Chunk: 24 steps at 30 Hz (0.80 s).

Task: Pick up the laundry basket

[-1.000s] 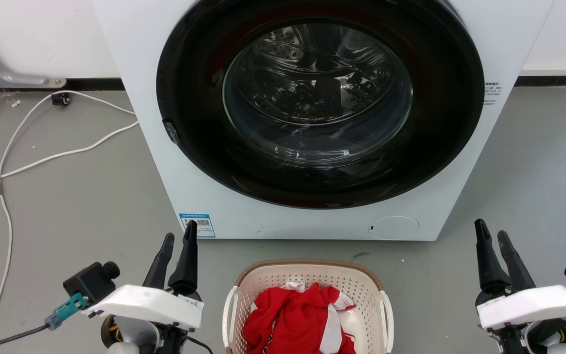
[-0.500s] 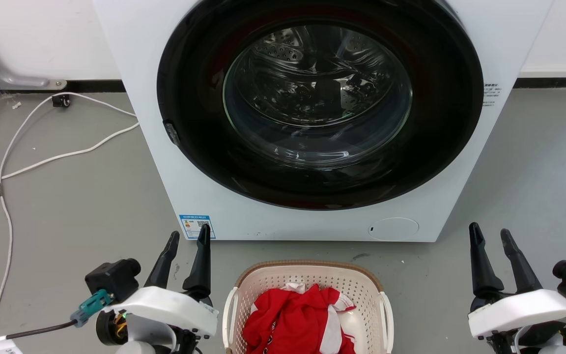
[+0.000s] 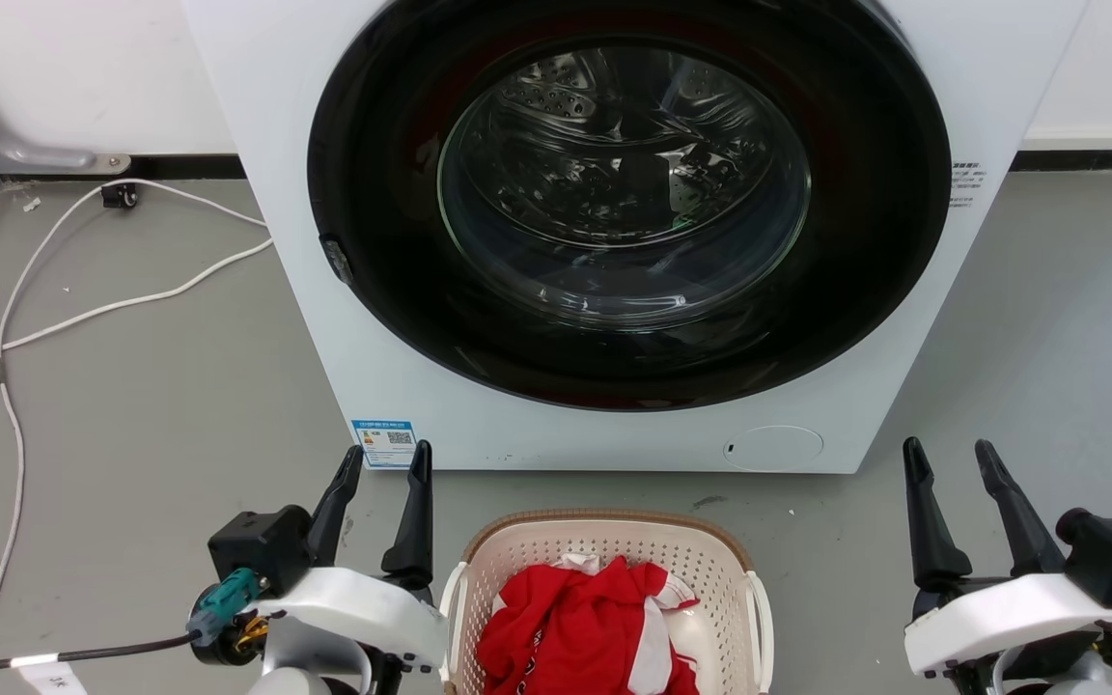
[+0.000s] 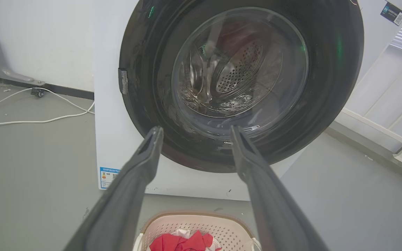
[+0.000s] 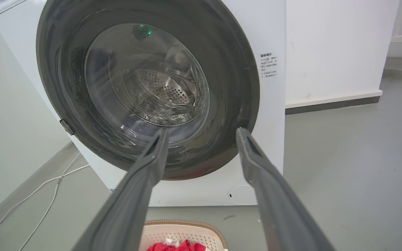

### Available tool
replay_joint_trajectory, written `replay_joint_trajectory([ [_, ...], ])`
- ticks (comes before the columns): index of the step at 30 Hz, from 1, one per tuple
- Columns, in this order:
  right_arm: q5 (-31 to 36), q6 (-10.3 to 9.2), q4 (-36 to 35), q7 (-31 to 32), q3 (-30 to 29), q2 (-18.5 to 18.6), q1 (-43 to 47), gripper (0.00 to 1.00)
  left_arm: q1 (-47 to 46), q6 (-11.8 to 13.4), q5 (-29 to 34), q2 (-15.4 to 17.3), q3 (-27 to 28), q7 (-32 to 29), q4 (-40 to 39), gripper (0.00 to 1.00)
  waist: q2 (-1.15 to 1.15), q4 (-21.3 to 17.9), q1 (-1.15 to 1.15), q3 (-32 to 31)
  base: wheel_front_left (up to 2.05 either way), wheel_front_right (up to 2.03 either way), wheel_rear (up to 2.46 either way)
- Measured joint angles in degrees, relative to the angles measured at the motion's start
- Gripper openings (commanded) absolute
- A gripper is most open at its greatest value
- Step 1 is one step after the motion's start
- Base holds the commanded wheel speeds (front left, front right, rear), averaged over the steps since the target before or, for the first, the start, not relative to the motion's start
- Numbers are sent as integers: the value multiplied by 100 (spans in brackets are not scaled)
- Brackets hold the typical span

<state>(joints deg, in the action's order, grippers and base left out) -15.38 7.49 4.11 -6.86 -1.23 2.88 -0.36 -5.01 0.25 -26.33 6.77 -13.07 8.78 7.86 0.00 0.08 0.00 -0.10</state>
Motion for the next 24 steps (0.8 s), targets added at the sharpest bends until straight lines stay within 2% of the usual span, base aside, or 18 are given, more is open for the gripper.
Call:
replay_joint_trajectory([
  [14,761,0,-233,10,46,0,181,100,-19,179,692,43,-165,185,-4,100,0,-8,0,-4,0,0,0],
  [24,1125,1,-319,-76,76,1,245,100,-17,187,1121,38,-229,307,4,100,0,-17,0,-18,0,0,0],
])
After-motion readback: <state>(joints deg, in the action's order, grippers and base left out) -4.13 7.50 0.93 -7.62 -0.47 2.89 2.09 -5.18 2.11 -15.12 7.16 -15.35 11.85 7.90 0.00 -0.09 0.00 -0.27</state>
